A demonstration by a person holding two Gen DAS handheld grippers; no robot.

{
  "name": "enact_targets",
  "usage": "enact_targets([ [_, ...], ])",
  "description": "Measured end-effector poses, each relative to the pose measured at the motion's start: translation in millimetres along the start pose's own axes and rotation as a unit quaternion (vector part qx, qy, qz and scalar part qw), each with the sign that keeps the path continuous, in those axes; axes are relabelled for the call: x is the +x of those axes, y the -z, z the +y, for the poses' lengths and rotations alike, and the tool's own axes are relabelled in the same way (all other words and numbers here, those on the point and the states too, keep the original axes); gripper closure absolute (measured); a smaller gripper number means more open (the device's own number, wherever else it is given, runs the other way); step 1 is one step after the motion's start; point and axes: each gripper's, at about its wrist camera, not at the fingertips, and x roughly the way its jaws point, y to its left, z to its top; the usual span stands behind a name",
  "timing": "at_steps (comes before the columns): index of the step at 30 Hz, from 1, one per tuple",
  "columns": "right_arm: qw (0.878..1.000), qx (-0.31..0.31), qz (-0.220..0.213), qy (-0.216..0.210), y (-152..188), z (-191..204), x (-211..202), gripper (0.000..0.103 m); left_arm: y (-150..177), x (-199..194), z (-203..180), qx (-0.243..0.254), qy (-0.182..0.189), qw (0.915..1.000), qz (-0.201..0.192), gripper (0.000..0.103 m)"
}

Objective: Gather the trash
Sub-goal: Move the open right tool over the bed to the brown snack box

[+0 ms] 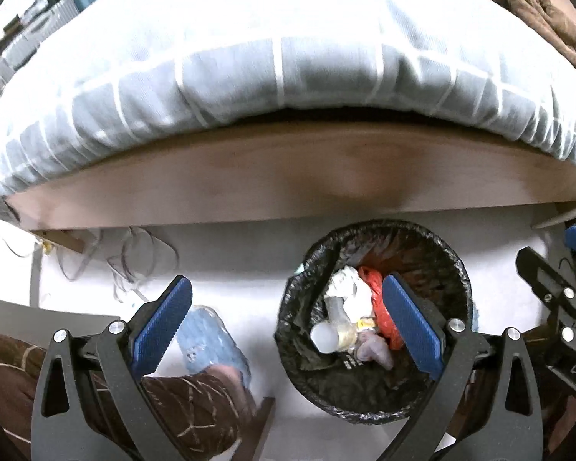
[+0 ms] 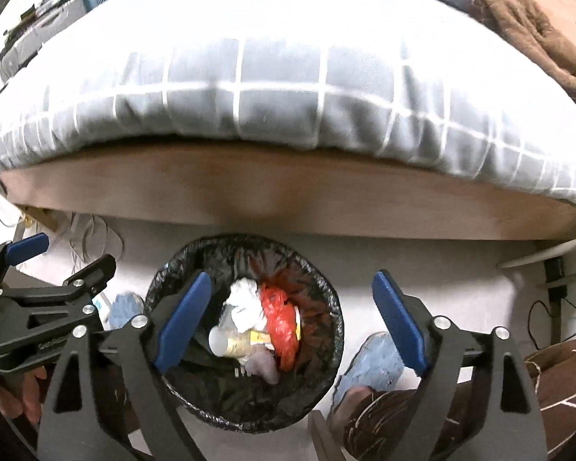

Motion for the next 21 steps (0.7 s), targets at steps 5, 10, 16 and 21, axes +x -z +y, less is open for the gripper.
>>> enact_targets([
  [5, 0.999, 0.000, -0.035, 0.007, -8, 0, -21, 0.012, -10, -21, 5, -0.003, -0.009, 0.9995, -0.029, 0.006],
  [10, 0.997, -0.001, -0.073, 0.012, -20, 0, -46, 0.008, -25, -44, 14, -0.012, -0.005, 0.9981, -0.061, 0.006],
  [16, 0.990, 0.003, -0.138, 0.012, -41, -1, -84, 0.008, -48, -67, 30, -0.024, 0.003, 0.9949, -0.098, 0.006],
  [21, 0.982, -0.001, -0.189, 0.029, -61, -3, -100, 0.008, -64, -82, 42, -0.042, 0.022, 0.9909, -0.126, 0.006],
])
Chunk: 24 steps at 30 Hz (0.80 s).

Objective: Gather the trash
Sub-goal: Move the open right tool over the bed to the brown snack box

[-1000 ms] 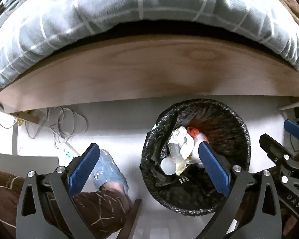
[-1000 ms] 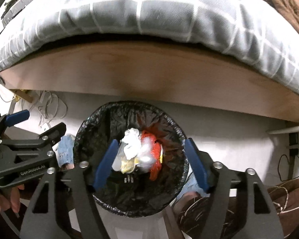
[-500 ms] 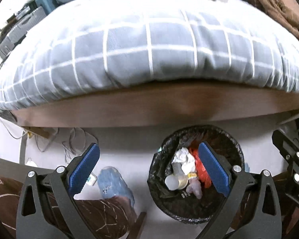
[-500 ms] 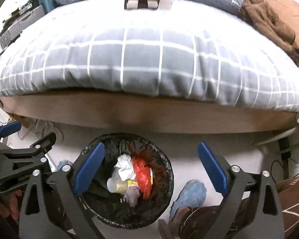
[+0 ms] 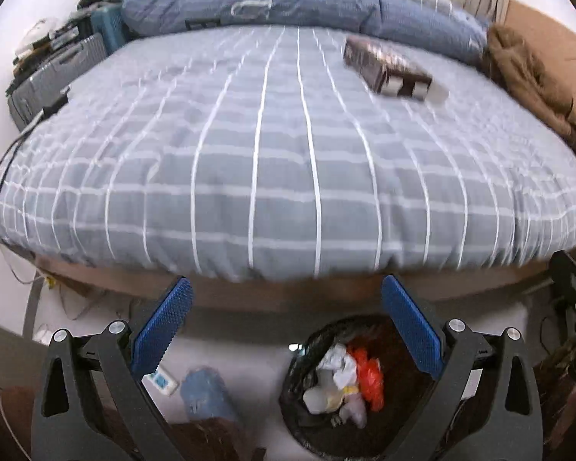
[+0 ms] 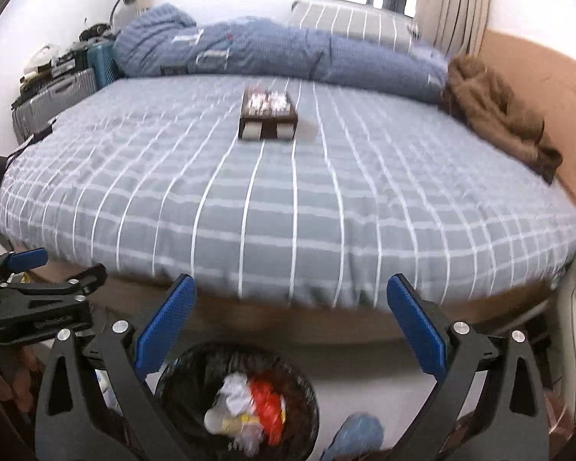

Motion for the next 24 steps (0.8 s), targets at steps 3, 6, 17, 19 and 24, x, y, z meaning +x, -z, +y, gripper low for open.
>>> enact_targets([
  [3, 1.000, 0.001, -0.007, 0.005, -9, -5, 11, 0.008, -14, -5, -1, 0.008, -0.004, 0.9994, -0.032, 0.006],
  [6, 1.000, 0.003, -0.016, 0.009, -20, -8, 22, 0.008, -30, 0, -1, 0.015, -0.012, 0.9989, -0.043, 0.006],
  [17, 0.999, 0.014, -0.050, 0.012, -56, -14, 57, 0.008, -80, 21, -1, 0.014, -0.002, 0.9968, -0.078, 0.006],
  [19, 0.999, 0.012, -0.050, 0.009, -63, -12, 66, 0.008, -86, 26, -1, 0.015, -0.007, 0.9970, -0.075, 0.006],
  [24, 0.999, 0.003, -0.038, -0.001, -77, -6, 90, 0.008, -103, 44, 5, 0.016, -0.009, 0.9971, -0.074, 0.006],
])
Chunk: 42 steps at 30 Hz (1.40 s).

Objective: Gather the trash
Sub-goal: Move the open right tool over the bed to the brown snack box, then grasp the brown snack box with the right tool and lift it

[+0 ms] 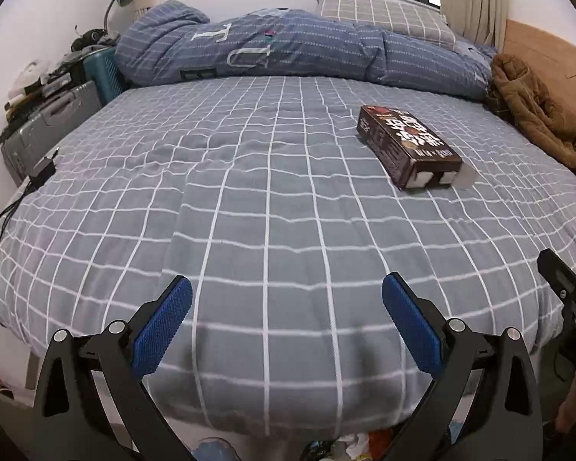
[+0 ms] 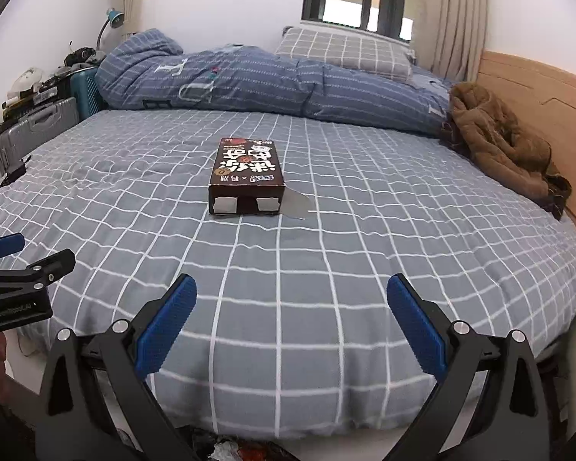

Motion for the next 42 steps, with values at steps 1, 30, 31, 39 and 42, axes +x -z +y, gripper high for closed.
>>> enact_targets([
  [1, 1.000, 0.001, 0.001, -0.004, -2, 0, 4, 0.008, -2, 3, 1, 0.000, -0.001, 1.0000, 0.000, 0.006],
  [30, 0.995, 0.006, 0.085, -0.043, -104, 26, 166, 0.008, -96, 108, 27, -0.046, 0.021, 0.9987, 0.002, 0.006],
  [31, 0.995, 0.007, 0.090, -0.046, -105, 27, 171, 0.007, -97, 110, 27, -0.048, 0.022, 0.9986, 0.003, 0.006],
  [39, 0.991, 0.016, 0.108, -0.074, -113, 33, 192, 0.008, -103, 124, 22, -0.052, 0.023, 0.9983, 0.008, 0.006],
  [42, 0.990, 0.005, 0.115, -0.077, -113, 42, 194, 0.008, -102, 125, 22, -0.054, 0.024, 0.9982, 0.010, 0.006],
])
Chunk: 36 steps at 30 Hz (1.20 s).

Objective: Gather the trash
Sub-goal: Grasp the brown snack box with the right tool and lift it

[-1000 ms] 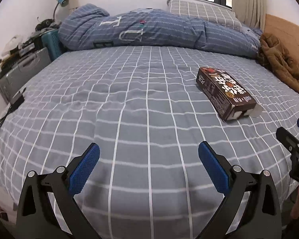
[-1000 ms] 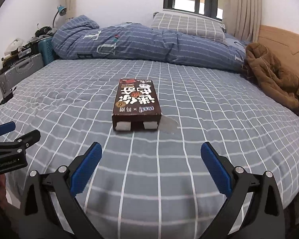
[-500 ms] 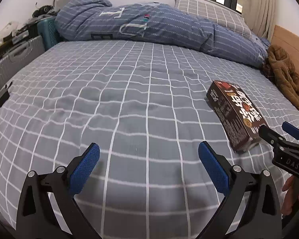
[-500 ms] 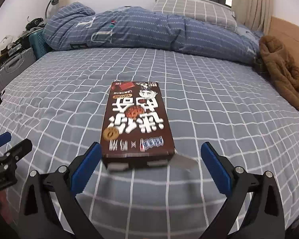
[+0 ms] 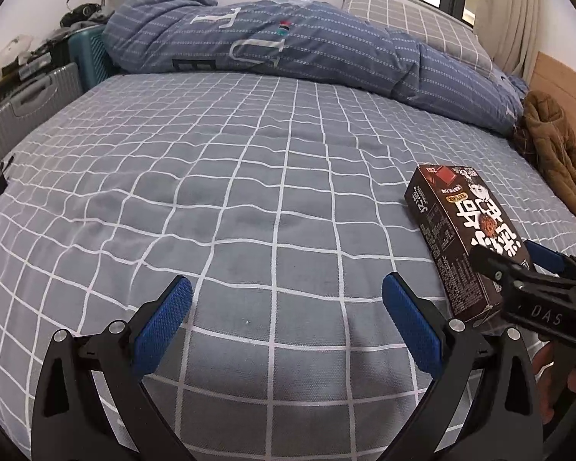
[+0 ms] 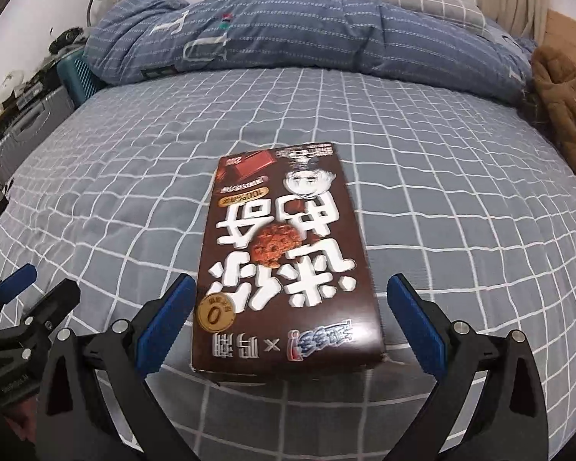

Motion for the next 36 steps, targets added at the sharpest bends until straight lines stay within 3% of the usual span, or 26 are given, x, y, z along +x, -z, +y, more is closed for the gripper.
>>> enact_targets([
  [8, 1.000, 0.002, 0.024, 0.006, 8, 6, 15, 0.007, 2, 0, -2, 0.008, 0.002, 1.0000, 0.004, 0.006],
  [11, 1.000, 0.020, 0.007, 0.008, 9, 0, 9, 0.016, 3, 2, 0, 0.006, 0.002, 0.9999, 0.010, 0.006],
  [20, 0.999, 0.010, -0.016, 0.026, 18, 2, -4, 0.016, 3, -4, 0, 0.015, -0.002, 0.9999, 0.007, 0.006],
  [27, 0.998, -0.013, -0.038, 0.039, 27, 2, -28, 0.016, 7, -10, -9, 0.021, 0.012, 0.9997, 0.008, 0.006],
  [36, 0.998, 0.004, -0.042, 0.041, 33, -9, -55, 0.016, 5, -29, -22, 0.023, 0.028, 0.9993, 0.008, 0.006],
])
